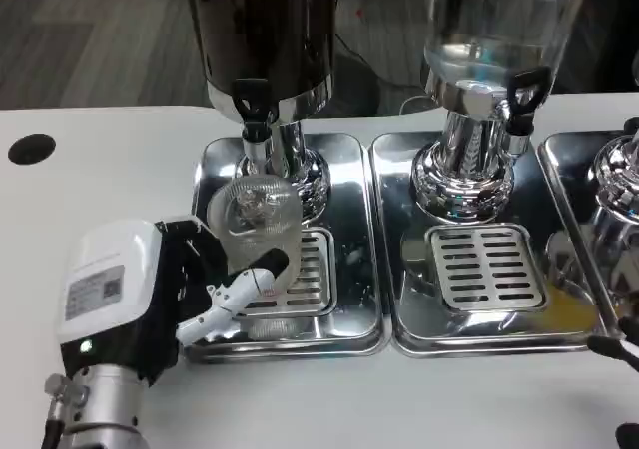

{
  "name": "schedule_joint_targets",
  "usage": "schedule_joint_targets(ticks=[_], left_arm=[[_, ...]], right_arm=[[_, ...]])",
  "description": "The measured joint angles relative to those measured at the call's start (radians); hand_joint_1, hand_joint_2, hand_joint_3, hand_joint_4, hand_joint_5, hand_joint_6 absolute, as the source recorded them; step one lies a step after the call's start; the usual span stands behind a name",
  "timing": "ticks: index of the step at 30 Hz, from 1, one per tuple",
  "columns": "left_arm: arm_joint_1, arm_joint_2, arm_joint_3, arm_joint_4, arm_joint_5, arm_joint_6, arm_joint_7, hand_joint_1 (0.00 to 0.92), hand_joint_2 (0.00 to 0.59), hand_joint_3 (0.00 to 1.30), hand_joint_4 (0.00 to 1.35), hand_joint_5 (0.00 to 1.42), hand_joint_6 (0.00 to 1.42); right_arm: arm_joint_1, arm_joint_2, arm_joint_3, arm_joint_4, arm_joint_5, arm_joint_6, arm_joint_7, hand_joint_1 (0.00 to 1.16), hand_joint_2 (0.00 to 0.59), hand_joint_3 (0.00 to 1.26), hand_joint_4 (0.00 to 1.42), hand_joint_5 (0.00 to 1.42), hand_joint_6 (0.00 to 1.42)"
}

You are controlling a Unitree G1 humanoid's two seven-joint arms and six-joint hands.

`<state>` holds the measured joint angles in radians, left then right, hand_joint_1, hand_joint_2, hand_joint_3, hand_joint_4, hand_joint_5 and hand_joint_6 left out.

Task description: Grasp the cup under the faucet to collect the drink, then remove the cup.

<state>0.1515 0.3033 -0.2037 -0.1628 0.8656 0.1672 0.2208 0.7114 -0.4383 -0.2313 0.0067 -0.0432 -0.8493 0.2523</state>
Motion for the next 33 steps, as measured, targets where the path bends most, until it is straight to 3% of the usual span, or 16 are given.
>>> schedule_joint_targets(ticks=[5,11,14,19,20,23,25,33], left_arm=[[-0.005,0.000,-0.005,0.002,-0.007,0.000,-0.008,0.000,0.077,0.71,0.73,0.75,0.92],[-0.003,0.007,-0.002,-0.003,-0.038,-0.028,-0.011,0.000,0.063,0.81,0.89,1.00,1.11],[0.006,0.018,0.021,-0.028,-0.061,-0.069,-0.008,0.000,0.061,0.85,0.94,1.06,1.15],[0.071,0.040,0.116,-0.121,-0.117,-0.135,0.010,0.000,0.056,0.86,0.97,1.13,1.21],[0.080,0.041,0.128,-0.133,-0.127,-0.146,0.011,0.000,0.058,0.84,0.92,1.14,1.22],[0.109,0.040,0.178,-0.164,-0.193,-0.188,0.011,0.013,0.079,0.59,0.56,1.13,1.23],[0.114,0.040,0.213,-0.182,-0.235,-0.211,0.010,0.021,0.081,0.47,0.43,1.13,1.22],[0.057,0.041,0.266,-0.196,-0.306,-0.213,-0.056,0.039,0.082,0.30,0.24,1.17,1.29]], right_arm=[[-0.001,-0.002,-0.002,0.000,0.002,-0.001,0.001,0.42,0.467,0.17,0.00,0.00,0.00],[-0.005,-0.003,-0.003,0.000,0.002,-0.001,0.003,0.42,0.467,0.17,0.00,0.00,0.00],[-0.011,-0.003,-0.003,0.000,0.002,-0.001,0.004,0.42,0.467,0.17,0.00,0.00,0.00],[-0.030,-0.002,0.002,0.009,-0.004,-0.001,0.006,0.42,0.467,0.17,0.00,0.00,0.00],[-0.036,-0.002,0.003,0.010,-0.007,0.001,0.006,0.42,0.467,0.17,0.00,0.00,0.00],[-0.046,0.001,0.011,0.010,-0.014,0.005,0.007,0.42,0.467,0.17,0.00,0.00,0.00],[-0.051,0.002,0.015,0.010,-0.020,0.011,0.007,0.42,0.467,0.17,0.00,0.00,0.00],[-0.052,0.003,0.024,0.003,-0.035,0.021,0.007,0.42,0.467,0.17,0.00,0.00,0.00]])
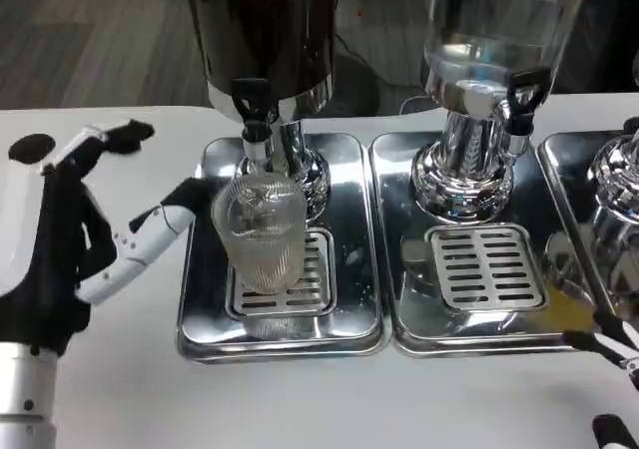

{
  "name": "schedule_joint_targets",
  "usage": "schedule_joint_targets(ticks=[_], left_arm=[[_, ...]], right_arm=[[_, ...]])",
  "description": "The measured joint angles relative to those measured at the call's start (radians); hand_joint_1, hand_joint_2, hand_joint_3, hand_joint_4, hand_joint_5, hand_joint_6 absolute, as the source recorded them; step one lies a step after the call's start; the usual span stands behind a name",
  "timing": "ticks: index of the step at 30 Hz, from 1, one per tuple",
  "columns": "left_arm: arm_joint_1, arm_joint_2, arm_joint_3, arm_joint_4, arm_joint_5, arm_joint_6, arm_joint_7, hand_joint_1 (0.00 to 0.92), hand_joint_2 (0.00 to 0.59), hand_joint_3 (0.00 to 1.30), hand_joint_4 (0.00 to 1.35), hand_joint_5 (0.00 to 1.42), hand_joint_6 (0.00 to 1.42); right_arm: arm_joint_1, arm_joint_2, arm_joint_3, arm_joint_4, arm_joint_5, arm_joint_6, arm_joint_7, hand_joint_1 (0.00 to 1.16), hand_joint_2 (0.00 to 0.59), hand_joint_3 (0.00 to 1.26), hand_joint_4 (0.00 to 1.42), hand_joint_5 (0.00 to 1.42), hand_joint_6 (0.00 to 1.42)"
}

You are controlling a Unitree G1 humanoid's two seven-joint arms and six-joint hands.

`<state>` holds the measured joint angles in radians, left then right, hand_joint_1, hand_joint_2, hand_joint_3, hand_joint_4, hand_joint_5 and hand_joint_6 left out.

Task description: Grasp the cup under the faucet to collect the drink, then remove the cup.

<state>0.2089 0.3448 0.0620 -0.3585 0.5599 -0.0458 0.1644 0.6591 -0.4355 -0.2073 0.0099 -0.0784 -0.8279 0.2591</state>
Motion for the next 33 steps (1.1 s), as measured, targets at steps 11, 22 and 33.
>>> schedule_joint_targets(ticks=[11,22,33], left_arm=[[-0.187,-0.028,-0.074,0.022,-0.002,0.081,-0.106,0.026,0.080,0.28,0.21,1.20,1.30],[-0.217,-0.037,-0.124,0.022,0.000,0.086,-0.137,0.024,0.079,0.31,0.24,1.20,1.31],[-0.220,-0.034,-0.124,0.020,-0.001,0.086,-0.146,0.021,0.075,0.42,0.38,1.27,1.38]], right_arm=[[0.023,0.001,-0.006,-0.007,0.000,0.000,0.000,0.42,0.467,0.17,0.00,0.00,0.00],[0.013,-0.002,-0.078,-0.007,0.064,-0.002,-0.003,0.42,0.467,0.18,0.00,0.00,0.00],[0.014,-0.002,-0.087,-0.007,0.068,-0.002,0.001,0.43,0.459,0.17,0.00,0.00,0.00]])
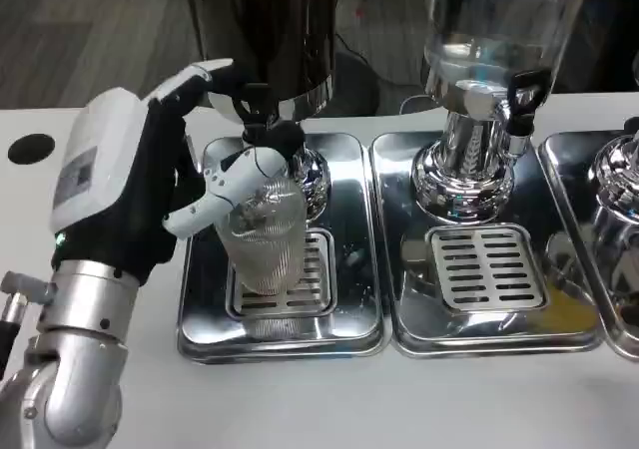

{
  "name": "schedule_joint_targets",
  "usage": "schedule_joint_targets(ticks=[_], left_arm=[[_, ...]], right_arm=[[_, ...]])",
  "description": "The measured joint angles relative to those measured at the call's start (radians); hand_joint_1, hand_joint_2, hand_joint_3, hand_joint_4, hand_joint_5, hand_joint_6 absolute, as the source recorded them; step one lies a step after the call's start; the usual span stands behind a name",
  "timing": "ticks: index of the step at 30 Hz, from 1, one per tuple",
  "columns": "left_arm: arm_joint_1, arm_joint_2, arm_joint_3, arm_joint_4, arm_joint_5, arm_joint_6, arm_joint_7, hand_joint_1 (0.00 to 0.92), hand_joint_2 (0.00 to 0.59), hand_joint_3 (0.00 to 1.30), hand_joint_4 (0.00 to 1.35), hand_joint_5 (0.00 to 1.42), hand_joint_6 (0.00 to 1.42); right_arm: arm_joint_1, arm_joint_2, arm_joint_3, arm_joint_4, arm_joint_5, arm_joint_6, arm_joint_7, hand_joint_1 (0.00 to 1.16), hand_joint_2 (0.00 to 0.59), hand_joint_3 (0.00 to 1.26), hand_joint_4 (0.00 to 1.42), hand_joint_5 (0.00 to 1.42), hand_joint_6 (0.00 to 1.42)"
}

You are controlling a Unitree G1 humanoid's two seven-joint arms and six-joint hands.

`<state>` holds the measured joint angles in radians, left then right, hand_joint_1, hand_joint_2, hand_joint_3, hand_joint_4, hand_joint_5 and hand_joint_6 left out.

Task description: Grasp the cup under the faucet to collect the drink, then remove the cup.

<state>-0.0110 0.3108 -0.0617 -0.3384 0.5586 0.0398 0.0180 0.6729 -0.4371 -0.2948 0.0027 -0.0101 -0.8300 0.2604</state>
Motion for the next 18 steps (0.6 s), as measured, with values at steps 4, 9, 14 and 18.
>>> schedule_joint_targets(ticks=[4,9,14,18], left_arm=[[0.000,0.002,0.003,-0.008,0.000,0.000,-0.002,0.021,0.074,0.44,0.40,1.27,1.39],[0.002,0.009,0.005,-0.017,-0.001,0.000,-0.010,0.021,0.074,0.46,0.41,1.29,1.39],[0.015,0.020,0.003,-0.033,0.000,0.000,-0.021,0.021,0.074,0.46,0.42,1.29,1.39],[0.027,0.022,0.000,-0.042,0.000,0.000,-0.023,0.021,0.074,0.46,0.42,1.29,1.40]], right_arm=[[0.002,0.001,0.000,-0.006,0.010,0.000,0.002,0.43,0.458,0.17,0.00,0.00,0.00],[0.001,0.001,0.000,-0.009,0.013,0.000,0.003,0.44,0.458,0.17,0.00,0.00,0.00],[0.001,0.001,0.000,-0.011,0.017,0.000,0.007,0.44,0.458,0.17,0.00,0.00,0.00],[0.000,0.001,0.000,-0.012,0.028,0.000,0.010,0.44,0.458,0.16,0.00,0.00,0.00]])
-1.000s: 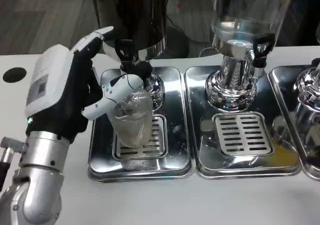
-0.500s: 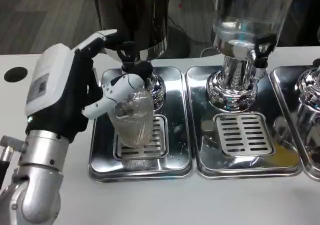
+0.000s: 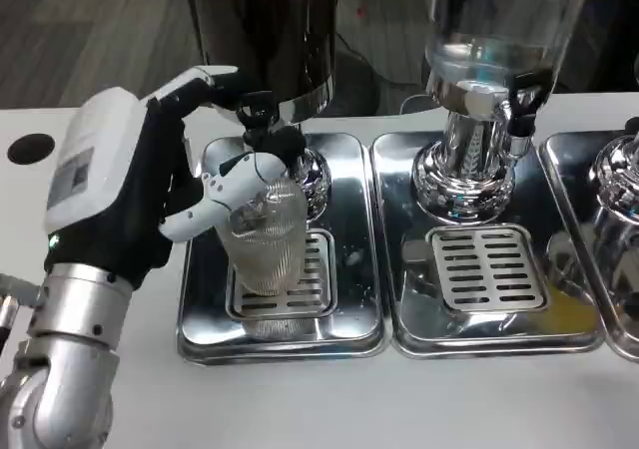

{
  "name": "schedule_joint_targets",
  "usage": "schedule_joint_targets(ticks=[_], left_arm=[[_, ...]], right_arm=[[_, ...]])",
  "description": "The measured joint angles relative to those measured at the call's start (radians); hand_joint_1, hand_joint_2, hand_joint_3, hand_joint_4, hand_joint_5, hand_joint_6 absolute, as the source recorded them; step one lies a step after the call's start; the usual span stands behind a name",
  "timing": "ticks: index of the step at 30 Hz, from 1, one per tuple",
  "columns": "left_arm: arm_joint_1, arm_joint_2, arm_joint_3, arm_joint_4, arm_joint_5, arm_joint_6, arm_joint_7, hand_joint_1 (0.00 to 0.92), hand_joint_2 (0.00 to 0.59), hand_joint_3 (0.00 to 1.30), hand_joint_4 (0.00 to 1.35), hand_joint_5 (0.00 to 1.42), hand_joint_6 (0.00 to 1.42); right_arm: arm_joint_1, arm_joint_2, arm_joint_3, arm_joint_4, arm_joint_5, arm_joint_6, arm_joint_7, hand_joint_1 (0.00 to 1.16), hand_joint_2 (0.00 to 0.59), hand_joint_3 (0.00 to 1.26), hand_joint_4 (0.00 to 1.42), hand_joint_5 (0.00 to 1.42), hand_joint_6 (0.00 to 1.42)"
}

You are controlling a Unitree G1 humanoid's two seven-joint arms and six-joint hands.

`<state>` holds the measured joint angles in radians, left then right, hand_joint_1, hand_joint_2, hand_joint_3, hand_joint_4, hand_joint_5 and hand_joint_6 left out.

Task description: Grasp the cup under the faucet to collect the drink, then remove the cup.

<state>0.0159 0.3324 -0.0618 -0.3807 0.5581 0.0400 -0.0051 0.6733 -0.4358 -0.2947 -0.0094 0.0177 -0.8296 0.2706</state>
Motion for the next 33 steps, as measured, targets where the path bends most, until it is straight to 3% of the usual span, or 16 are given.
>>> schedule_joint_targets(ticks=[28,33], left_arm=[[0.032,0.004,-0.009,-0.008,-0.001,-0.013,0.000,0.021,0.074,0.46,0.43,1.27,1.40],[0.033,0.005,-0.009,-0.004,-0.002,-0.014,0.000,0.021,0.074,0.46,0.42,1.27,1.38]], right_arm=[[-0.001,0.001,-0.002,-0.004,0.029,0.000,0.016,0.44,0.458,0.16,0.00,0.00,0.00],[-0.004,0.003,-0.033,-0.017,-0.049,-0.015,0.005,0.44,0.458,0.17,0.00,0.00,0.00]])
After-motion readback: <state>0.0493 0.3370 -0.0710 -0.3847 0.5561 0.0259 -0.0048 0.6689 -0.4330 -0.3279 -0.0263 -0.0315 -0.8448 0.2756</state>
